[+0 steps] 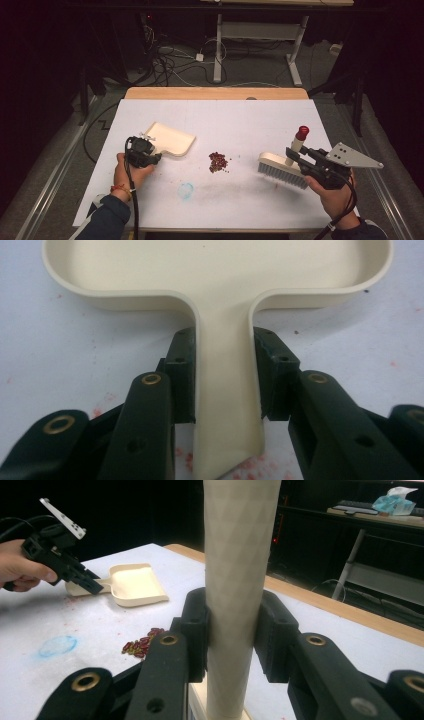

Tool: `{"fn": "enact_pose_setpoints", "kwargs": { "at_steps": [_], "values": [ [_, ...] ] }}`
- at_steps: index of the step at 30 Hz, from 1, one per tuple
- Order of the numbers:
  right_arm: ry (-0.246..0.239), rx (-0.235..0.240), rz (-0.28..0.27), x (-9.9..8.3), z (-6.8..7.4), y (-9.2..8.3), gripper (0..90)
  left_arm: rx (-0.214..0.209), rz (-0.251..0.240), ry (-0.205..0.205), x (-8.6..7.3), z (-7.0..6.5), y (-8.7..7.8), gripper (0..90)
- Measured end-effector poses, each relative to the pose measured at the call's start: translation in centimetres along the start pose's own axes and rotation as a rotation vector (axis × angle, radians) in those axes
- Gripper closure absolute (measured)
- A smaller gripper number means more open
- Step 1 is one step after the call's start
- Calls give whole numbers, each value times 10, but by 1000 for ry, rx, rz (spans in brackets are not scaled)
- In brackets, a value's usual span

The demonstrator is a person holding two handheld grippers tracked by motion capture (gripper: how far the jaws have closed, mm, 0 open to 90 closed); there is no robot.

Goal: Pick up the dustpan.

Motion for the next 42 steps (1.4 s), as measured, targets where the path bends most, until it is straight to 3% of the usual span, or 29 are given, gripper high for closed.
{"fn": "enact_pose_setpoints", "kwargs": {
  "at_steps": [7, 16, 24, 32, 42],
  "values": [
    [9, -2, -9, 1, -1, -2, 698, -10, -45, 66, 0, -11, -27, 642],
    [22, -25, 9, -1, -3, 0, 697, -58, -61, 140, -17, -29, -49, 642],
    [25, -44, 5, 0, -7, -2, 698, -90, -74, 171, -27, -45, -66, 642],
    [33, -45, 3, -1, -9, 0, 698, -134, -57, 213, -45, -59, -76, 642],
    [38, -50, 11, -3, -11, 4, 698, -175, -28, 252, -62, -70, -73, 642]
  ]
}}
Point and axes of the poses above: each handheld gripper's, and its own axes: y roughly forward along the jaws, x roughly out of its top, z roughly to its left, the point moved 8 cm from there along y, roughly forward along the jaws, and after that the axes turned 7 degrees about y, right-handed, at the moved point
